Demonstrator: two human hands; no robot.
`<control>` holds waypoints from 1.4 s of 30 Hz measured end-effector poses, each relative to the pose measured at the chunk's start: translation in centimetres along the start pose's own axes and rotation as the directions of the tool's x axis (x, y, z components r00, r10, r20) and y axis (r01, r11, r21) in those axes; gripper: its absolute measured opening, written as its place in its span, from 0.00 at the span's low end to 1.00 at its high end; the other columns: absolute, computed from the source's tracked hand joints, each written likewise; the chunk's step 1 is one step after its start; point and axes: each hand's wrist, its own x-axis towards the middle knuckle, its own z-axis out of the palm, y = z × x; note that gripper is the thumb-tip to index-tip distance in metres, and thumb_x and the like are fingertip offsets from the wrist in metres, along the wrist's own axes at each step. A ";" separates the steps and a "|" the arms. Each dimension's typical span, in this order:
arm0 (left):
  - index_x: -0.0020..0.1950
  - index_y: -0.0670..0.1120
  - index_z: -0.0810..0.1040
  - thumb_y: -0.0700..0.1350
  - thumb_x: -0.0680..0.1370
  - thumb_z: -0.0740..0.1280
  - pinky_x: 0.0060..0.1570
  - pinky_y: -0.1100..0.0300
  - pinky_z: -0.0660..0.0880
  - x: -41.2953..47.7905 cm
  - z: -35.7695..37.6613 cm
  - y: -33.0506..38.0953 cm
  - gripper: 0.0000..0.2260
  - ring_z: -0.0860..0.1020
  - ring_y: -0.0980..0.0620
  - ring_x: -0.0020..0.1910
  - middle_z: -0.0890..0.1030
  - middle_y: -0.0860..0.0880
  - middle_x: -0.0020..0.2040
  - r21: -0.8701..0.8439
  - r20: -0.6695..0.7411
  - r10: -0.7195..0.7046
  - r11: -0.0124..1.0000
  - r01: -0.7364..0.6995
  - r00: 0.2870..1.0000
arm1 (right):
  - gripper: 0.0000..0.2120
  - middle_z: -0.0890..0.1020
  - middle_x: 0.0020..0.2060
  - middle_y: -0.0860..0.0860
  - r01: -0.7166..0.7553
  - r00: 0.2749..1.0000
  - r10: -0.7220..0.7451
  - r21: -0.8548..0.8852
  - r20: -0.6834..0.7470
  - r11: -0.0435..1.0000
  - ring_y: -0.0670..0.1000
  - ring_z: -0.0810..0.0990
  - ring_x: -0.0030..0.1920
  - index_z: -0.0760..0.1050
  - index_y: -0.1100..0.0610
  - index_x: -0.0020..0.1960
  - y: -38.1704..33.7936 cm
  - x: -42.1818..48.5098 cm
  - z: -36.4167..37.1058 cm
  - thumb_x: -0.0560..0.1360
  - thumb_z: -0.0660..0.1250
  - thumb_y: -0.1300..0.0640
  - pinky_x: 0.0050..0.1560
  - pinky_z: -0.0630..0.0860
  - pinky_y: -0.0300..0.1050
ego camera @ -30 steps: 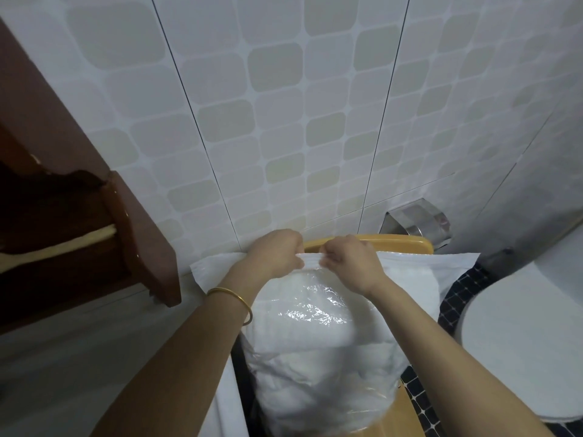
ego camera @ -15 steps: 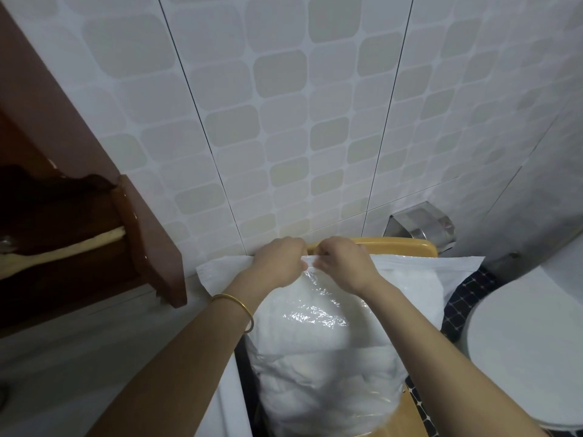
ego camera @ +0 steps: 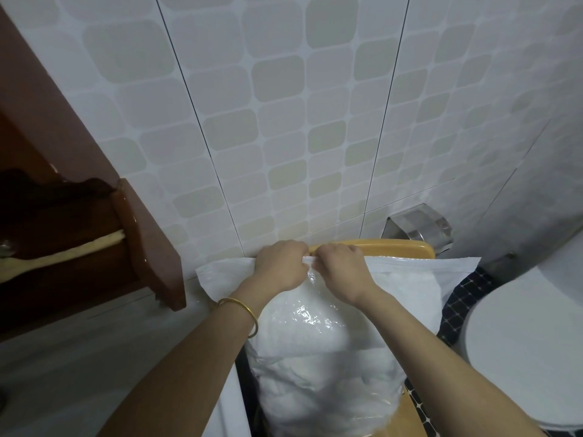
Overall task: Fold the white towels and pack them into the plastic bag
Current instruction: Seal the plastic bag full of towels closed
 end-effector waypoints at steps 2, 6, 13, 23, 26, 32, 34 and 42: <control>0.53 0.49 0.75 0.47 0.78 0.64 0.46 0.57 0.66 0.1 -0.4 -0.2 0.06 0.75 0.46 0.55 0.77 0.48 0.55 -0.047 0.038 -0.003 0.999 0.005 0.999 | 0.06 0.78 0.45 0.51 -0.005 1.000 0.005 0.031 0.012 1.000 0.55 0.74 0.50 0.72 0.56 0.46 0.1 0.0 -0.2 0.78 0.58 0.55 0.48 0.59 0.45; 0.54 0.48 0.75 0.48 0.76 0.68 0.44 0.58 0.68 0.1 -1.6 -1.1 0.09 0.75 0.47 0.53 0.76 0.49 0.53 -0.019 0.105 -0.006 1.000 0.008 0.994 | 0.05 0.77 0.45 0.51 -0.028 0.999 0.025 0.076 0.041 0.997 0.56 0.74 0.51 0.72 0.55 0.46 0.0 0.3 -0.7 0.77 0.60 0.56 0.47 0.62 0.46; 0.48 0.50 0.71 0.44 0.77 0.64 0.44 0.58 0.68 0.1 -1.7 -1.3 0.03 0.75 0.45 0.54 0.76 0.48 0.54 0.049 0.101 0.002 0.999 -0.007 0.995 | 0.05 0.78 0.46 0.51 -0.069 0.996 0.061 0.116 0.071 0.991 0.55 0.74 0.51 0.74 0.56 0.46 -0.3 0.4 -1.2 0.75 0.61 0.56 0.51 0.66 0.48; 0.56 0.46 0.73 0.47 0.79 0.62 0.45 0.57 0.67 -0.3 -1.1 -1.5 0.08 0.75 0.44 0.56 0.76 0.46 0.56 0.080 0.101 0.010 0.997 -0.018 0.995 | 0.06 0.77 0.45 0.49 -0.066 0.996 0.056 0.147 0.069 0.987 0.53 0.74 0.50 0.75 0.55 0.48 -1.0 0.4 -1.5 0.74 0.63 0.53 0.49 0.66 0.47; 0.51 0.49 0.73 0.47 0.77 0.66 0.43 0.59 0.67 -0.2 -1.6 -1.9 0.06 0.74 0.48 0.47 0.74 0.50 0.49 -0.040 0.116 0.002 0.999 0.002 0.993 | 0.06 0.76 0.44 0.49 -0.075 0.995 0.061 0.188 0.081 0.979 0.53 0.74 0.50 0.76 0.54 0.48 -1.5 0.6 -1.6 0.74 0.65 0.53 0.48 0.66 0.47; 0.45 0.49 0.70 0.47 0.74 0.69 0.42 0.58 0.68 -0.4 -2.4 -2.7 0.08 0.75 0.47 0.46 0.73 0.50 0.44 -0.030 0.152 0.014 0.999 -0.009 0.988 | 0.04 0.77 0.44 0.48 -0.084 0.993 0.061 0.228 0.105 0.970 0.54 0.75 0.51 0.76 0.55 0.48 -1.8 0.9 -1.7 0.74 0.65 0.56 0.50 0.69 0.48; 0.45 0.48 0.70 0.46 0.75 0.68 0.42 0.58 0.68 -0.5 -2.4 -2.6 0.07 0.75 0.46 0.49 0.75 0.48 0.46 -0.027 0.138 0.003 1.000 0.001 0.990 | 0.03 0.74 0.41 0.46 -0.070 0.993 0.047 0.226 0.108 0.972 0.54 0.75 0.50 0.76 0.54 0.46 -1.9 1.0 -1.7 0.74 0.64 0.56 0.47 0.68 0.47; 0.48 0.45 0.73 0.48 0.76 0.67 0.41 0.58 0.66 -0.6 -1.9 -2.5 0.08 0.75 0.45 0.50 0.77 0.45 0.50 0.002 0.090 -0.003 1.000 0.003 0.996 | 0.05 0.80 0.45 0.49 -0.059 0.997 0.050 0.196 0.050 0.979 0.54 0.75 0.51 0.76 0.55 0.48 -2.0 0.8 -1.1 0.76 0.63 0.55 0.45 0.63 0.44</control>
